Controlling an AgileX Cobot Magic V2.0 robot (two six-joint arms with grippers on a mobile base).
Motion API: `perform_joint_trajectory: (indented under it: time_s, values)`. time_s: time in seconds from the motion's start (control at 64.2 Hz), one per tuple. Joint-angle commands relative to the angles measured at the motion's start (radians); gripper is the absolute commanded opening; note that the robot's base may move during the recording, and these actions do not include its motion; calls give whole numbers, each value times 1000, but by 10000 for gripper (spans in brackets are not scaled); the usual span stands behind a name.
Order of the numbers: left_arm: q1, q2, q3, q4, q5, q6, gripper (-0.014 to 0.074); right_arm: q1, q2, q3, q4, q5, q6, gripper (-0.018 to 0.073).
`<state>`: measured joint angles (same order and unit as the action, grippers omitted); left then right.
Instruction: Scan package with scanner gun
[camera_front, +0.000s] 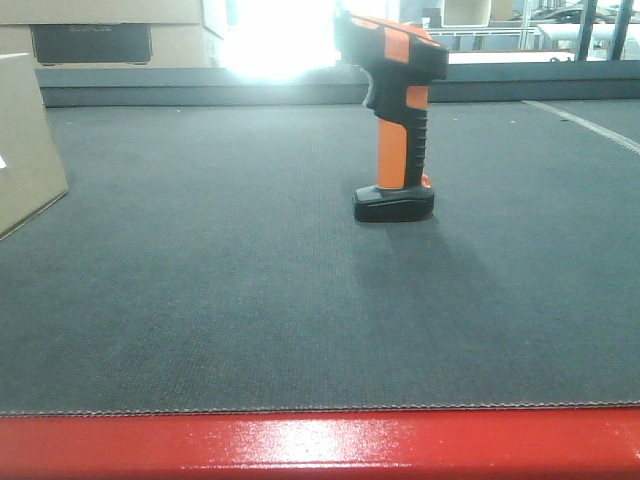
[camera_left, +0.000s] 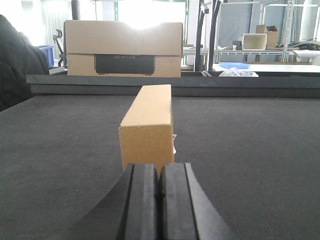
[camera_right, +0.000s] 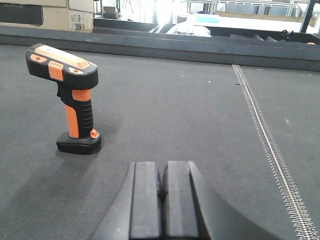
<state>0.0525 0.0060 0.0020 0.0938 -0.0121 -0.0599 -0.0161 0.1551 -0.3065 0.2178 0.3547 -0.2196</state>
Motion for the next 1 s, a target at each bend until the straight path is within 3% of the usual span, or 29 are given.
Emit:
perform_joint_trajectory:
  time_s: [0.0,0.203,0.546,0.982]
  values:
    - [-5,-6,-2,-4,-23,-6,-111,-14,-6,8,-15,-54,-3,-158]
    - [-5,-6,-2,-4,-23,-6,-111,-34,-67,132,-106,-274,138,-158]
    - [-5,-6,-2,-4,-23,-6,-111,-34,-155,307,-58,-355,144,-158]
    - [-5,-6,-2,-4,-23,-6,-111,-34,-155,307,-96,-267,140,-158]
